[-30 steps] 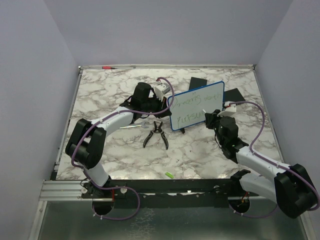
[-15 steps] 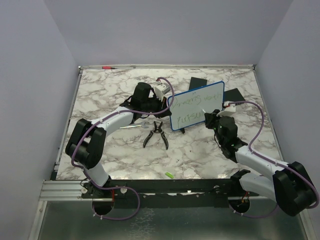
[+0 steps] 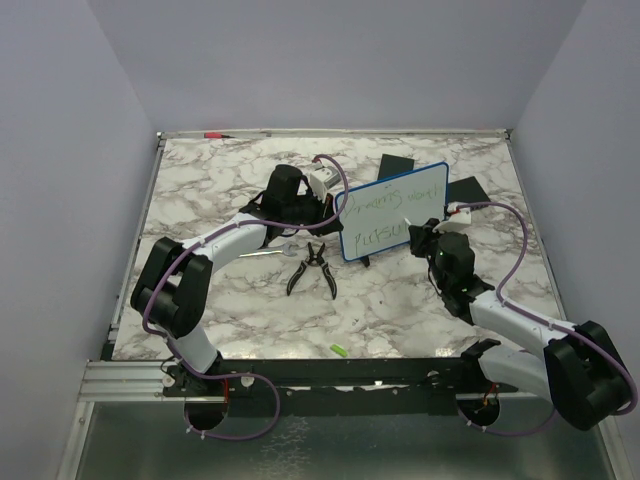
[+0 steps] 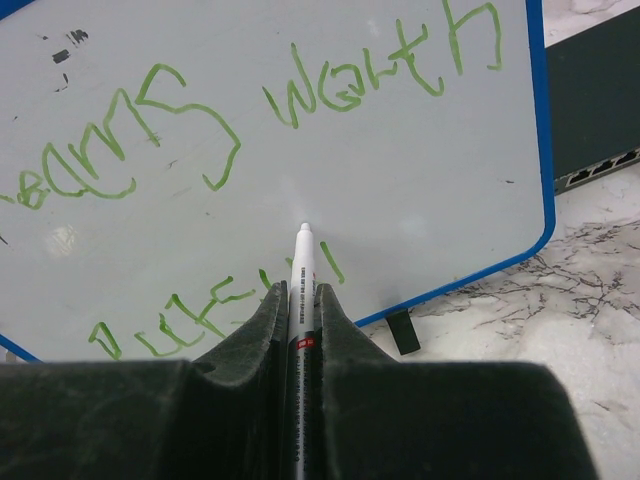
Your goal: Write a sentence on the whiteboard
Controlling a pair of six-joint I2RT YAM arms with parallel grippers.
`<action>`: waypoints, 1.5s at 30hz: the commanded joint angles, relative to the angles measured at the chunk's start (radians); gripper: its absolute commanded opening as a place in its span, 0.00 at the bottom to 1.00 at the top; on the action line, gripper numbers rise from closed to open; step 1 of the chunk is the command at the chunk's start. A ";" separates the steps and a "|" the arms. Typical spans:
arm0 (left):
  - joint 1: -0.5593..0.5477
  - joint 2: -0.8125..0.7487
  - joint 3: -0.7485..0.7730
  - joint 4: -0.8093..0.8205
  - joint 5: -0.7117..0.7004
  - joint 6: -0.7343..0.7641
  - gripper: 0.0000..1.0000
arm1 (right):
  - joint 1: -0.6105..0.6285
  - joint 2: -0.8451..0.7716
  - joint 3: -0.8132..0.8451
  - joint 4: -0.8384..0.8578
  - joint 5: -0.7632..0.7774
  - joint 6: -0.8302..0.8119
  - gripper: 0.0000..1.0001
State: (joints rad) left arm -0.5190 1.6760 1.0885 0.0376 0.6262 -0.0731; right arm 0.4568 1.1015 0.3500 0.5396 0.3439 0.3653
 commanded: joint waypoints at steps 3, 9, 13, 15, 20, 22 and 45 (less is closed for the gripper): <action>-0.011 0.020 0.008 -0.036 -0.034 0.032 0.00 | -0.004 0.015 -0.011 0.033 0.018 -0.008 0.01; -0.010 0.020 0.008 -0.036 -0.035 0.033 0.00 | -0.003 0.020 -0.011 0.034 0.019 -0.011 0.01; -0.009 0.027 0.012 -0.058 -0.062 0.027 0.00 | -0.003 -0.001 -0.019 0.020 0.026 -0.008 0.01; -0.010 0.035 0.020 -0.071 -0.066 0.029 0.00 | -0.003 -0.033 -0.025 0.000 0.032 -0.006 0.01; -0.010 0.036 0.022 -0.073 -0.062 0.028 0.00 | -0.003 -0.097 -0.044 -0.053 0.052 -0.003 0.01; -0.010 0.035 0.021 -0.073 -0.063 0.028 0.00 | -0.003 -0.118 -0.049 -0.076 0.057 -0.001 0.01; -0.009 0.029 0.017 -0.073 -0.068 0.030 0.00 | -0.020 -0.074 -0.037 -0.063 0.010 0.006 0.01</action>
State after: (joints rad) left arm -0.5194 1.6814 1.1042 0.0128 0.6098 -0.0734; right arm 0.4484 1.0122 0.3016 0.4488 0.3721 0.3702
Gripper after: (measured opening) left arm 0.067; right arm 0.110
